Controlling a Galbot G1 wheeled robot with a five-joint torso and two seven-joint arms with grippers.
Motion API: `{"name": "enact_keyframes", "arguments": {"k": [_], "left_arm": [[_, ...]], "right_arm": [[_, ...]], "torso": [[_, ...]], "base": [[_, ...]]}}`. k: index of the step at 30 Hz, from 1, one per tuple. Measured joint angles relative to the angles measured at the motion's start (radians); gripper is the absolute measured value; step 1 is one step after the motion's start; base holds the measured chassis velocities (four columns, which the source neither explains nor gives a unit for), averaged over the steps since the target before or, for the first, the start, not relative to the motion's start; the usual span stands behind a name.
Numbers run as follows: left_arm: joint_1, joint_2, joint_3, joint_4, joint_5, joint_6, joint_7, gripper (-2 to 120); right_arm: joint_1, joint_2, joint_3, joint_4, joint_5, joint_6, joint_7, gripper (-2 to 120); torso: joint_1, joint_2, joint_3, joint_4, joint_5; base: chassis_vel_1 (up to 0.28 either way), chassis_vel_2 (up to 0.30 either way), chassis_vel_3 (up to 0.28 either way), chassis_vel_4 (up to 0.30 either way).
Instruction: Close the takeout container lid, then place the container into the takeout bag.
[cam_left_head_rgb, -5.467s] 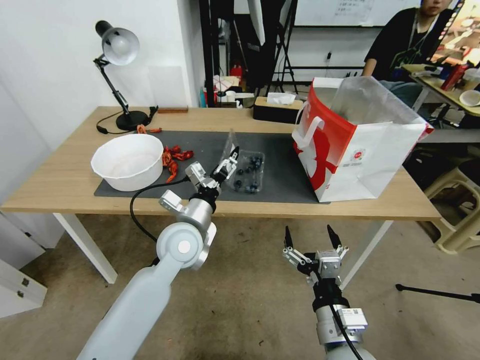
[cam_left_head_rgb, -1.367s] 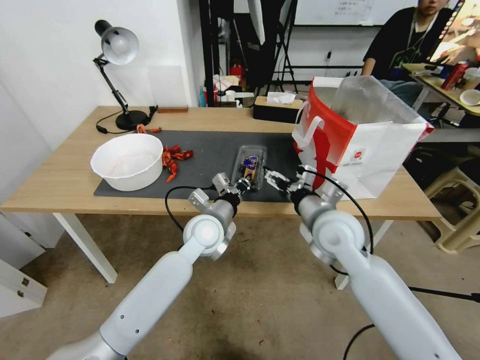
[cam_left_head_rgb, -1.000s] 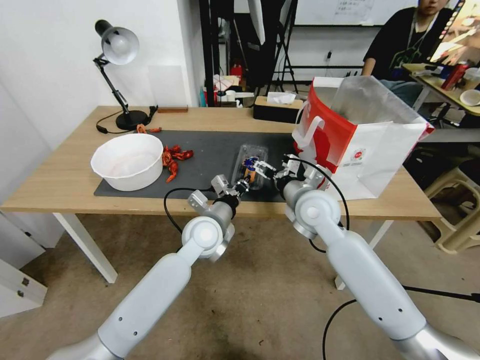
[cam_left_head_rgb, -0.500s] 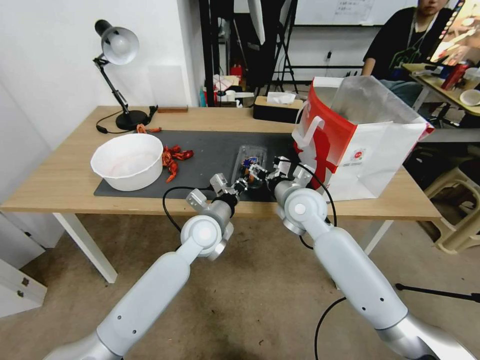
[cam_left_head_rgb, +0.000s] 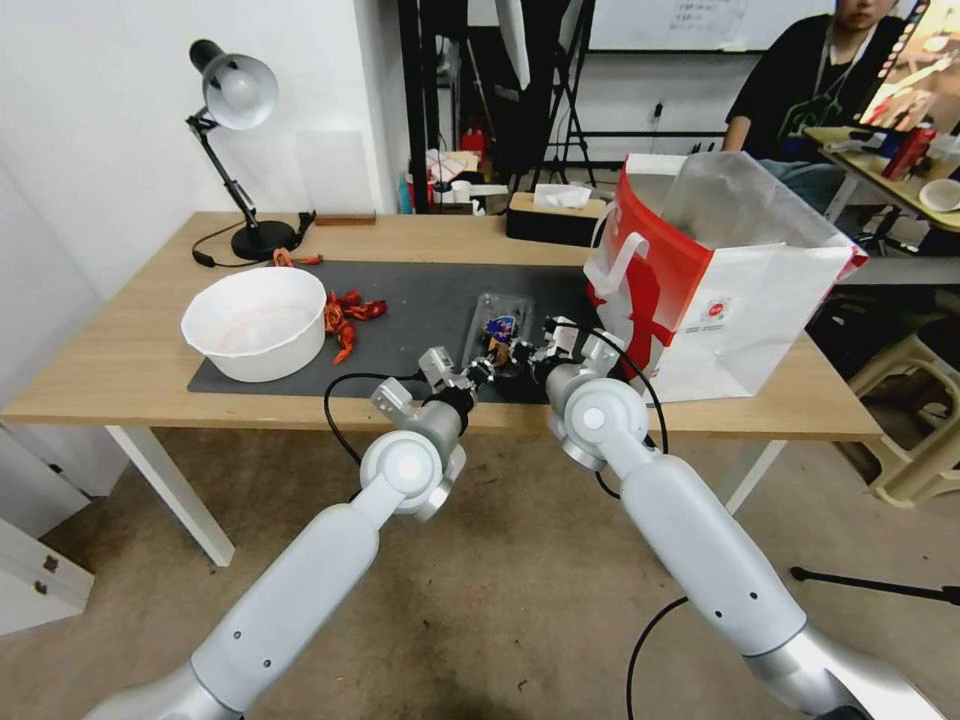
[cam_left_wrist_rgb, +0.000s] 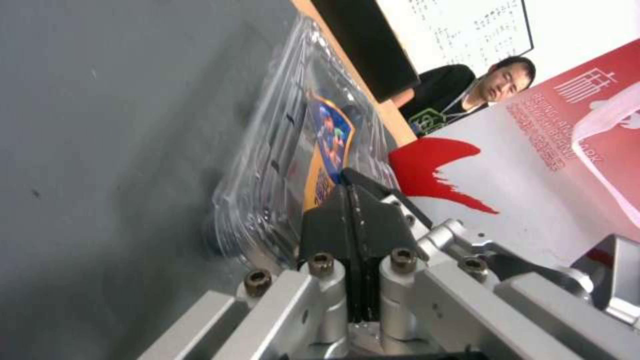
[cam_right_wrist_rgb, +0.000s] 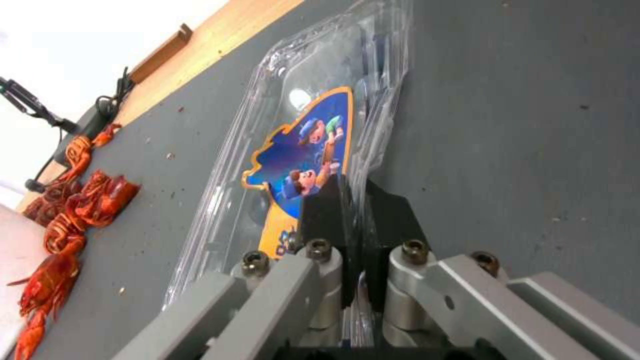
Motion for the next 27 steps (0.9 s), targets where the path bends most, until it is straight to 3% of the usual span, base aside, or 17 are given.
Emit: {"name": "enact_keyframes", "arguments": {"k": [8,12,13,15,16,19,20,22,23,25,27], "left_arm": [[0.070,0.076,-0.047,-0.098,0.158,-0.011,0.030,2],[0.160,0.146,-0.122,-0.182,0.359,-0.015,0.062,20],[0.160,0.146,-0.122,-0.182,0.359,-0.015,0.062,20],[0.234,0.180,-0.180,-0.232,0.514,-0.011,0.072,32],[0.234,0.180,-0.180,-0.232,0.514,-0.011,0.072,32],[0.326,0.209,-0.238,-0.280,0.657,0.017,0.063,43],[0.326,0.209,-0.238,-0.280,0.657,0.017,0.063,43],[0.397,0.223,-0.284,-0.306,0.785,0.023,0.058,54],[0.397,0.223,-0.284,-0.306,0.785,0.023,0.058,54],[0.473,0.229,-0.334,-0.332,0.887,0.026,0.044,66],[0.493,0.229,-0.347,-0.339,0.906,0.027,0.039,69]], "right_arm": [[-0.008,0.000,0.002,0.003,-0.009,0.002,-0.004,0],[-0.012,0.003,0.000,0.009,-0.014,0.003,-0.004,0],[-0.012,0.003,0.000,0.009,-0.014,0.003,-0.004,0],[-0.014,0.003,-0.002,0.012,-0.018,0.003,-0.004,0],[-0.014,0.003,-0.002,0.012,-0.018,0.003,-0.004,0],[-0.017,0.002,-0.001,0.017,-0.018,0.003,-0.004,0],[-0.017,0.002,-0.001,0.017,-0.018,0.003,-0.004,0],[-0.019,-0.001,0.000,0.021,-0.020,0.003,-0.005,0],[-0.019,-0.001,0.000,0.021,-0.020,0.003,-0.005,0],[-0.020,-0.005,0.002,0.026,-0.021,0.003,-0.005,0],[-0.021,-0.007,0.003,0.029,-0.021,0.003,-0.005,0]], "torso": [[0.000,0.000,0.000,-0.0001,0.0000],[0.000,0.000,0.000,0.0000,0.0001],[0.000,0.000,0.000,0.0000,0.0001],[0.000,0.000,0.000,0.0000,0.0002],[0.000,0.000,0.000,0.0000,0.0002],[0.000,0.000,0.000,0.0002,-0.0002],[0.000,0.000,0.000,0.0002,-0.0002],[0.000,0.000,0.000,0.0003,0.0000],[0.000,0.000,0.000,0.0003,0.0000],[0.000,0.000,0.000,0.0002,0.0001],[0.000,0.000,0.000,0.0002,0.0000]], "base": [[0.000,0.000,0.000,0.000],[0.000,0.000,0.000,0.000],[0.000,0.000,0.000,0.000],[0.000,0.000,0.000,0.000],[0.000,0.000,0.000,0.000],[0.000,0.000,0.000,0.000],[0.000,0.000,0.000,0.000],[0.000,0.000,0.000,0.000],[0.000,0.000,0.000,0.000],[0.000,0.000,0.000,0.000],[0.000,0.000,0.000,0.000]]}}
